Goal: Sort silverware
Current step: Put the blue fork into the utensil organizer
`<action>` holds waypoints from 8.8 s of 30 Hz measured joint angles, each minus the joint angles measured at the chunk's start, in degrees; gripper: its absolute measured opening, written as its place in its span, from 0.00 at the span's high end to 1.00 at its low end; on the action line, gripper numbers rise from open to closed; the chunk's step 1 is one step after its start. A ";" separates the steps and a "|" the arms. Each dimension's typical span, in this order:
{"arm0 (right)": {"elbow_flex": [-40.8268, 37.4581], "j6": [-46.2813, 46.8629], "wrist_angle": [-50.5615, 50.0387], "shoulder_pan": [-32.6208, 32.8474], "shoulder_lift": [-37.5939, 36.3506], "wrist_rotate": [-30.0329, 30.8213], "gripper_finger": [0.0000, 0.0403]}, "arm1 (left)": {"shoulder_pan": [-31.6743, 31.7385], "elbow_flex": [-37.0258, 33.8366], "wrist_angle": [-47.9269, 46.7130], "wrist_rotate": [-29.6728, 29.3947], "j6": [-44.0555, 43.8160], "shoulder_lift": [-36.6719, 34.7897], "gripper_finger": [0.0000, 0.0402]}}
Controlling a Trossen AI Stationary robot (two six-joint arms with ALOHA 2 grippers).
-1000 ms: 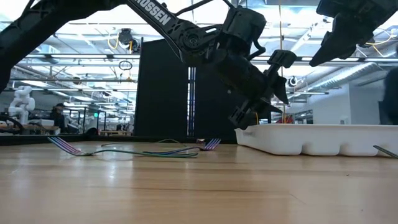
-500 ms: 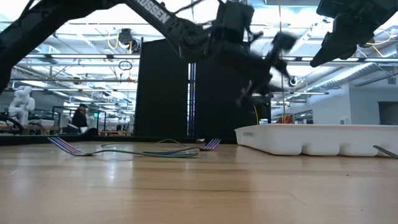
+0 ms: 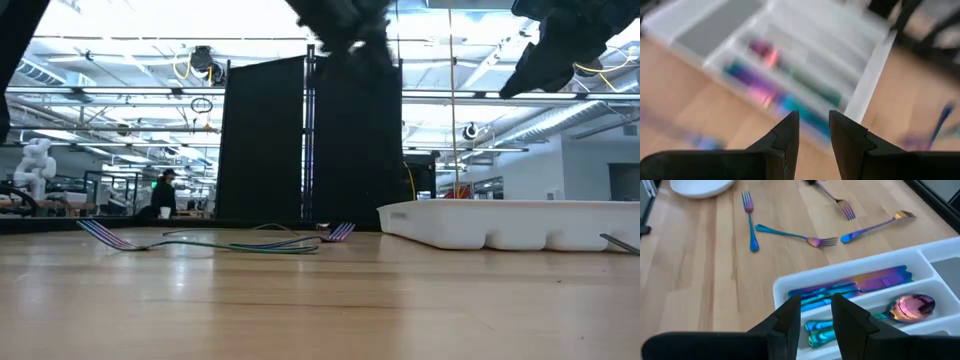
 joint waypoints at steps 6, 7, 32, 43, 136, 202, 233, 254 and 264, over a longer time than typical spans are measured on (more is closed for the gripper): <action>0.00 0.00 4.59 0.00 2.75 -0.09 0.76 | -4.80 -0.48 -18.79 -1.41 -1.83 -0.91 0.73; 0.00 -0.02 5.35 0.00 3.66 -0.11 0.76 | -5.76 -1.27 -19.73 -2.23 -3.26 -0.90 0.73; -0.02 -0.07 5.81 0.00 11.51 -4.85 0.76 | -2.89 -25.49 6.63 -2.19 -8.74 -0.08 0.73; -0.02 -0.46 5.52 0.00 11.53 -4.76 0.76 | -2.71 -28.49 13.72 -2.29 -8.66 3.43 0.73; 0.00 3.15 -4.42 1.39 1.54 -1.36 0.76 | 2.52 14.93 51.31 -11.69 -45.21 36.51 1.00; 0.00 7.80 -4.87 1.39 1.35 -1.24 0.76 | 5.58 6.61 14.35 -17.25 13.50 1.87 0.85; -2.32 35.46 -6.95 -18.61 20.36 1.21 0.76 | -1.49 -63.08 102.50 1.46 24.30 -20.44 0.85; -2.05 34.64 -2.42 -22.01 38.34 -6.62 0.77 | -0.69 -63.04 104.43 6.64 23.99 -20.41 0.85; -2.49 36.49 -3.60 -22.08 35.37 -6.58 0.98 | -0.69 -63.04 104.43 6.64 23.99 -20.41 0.85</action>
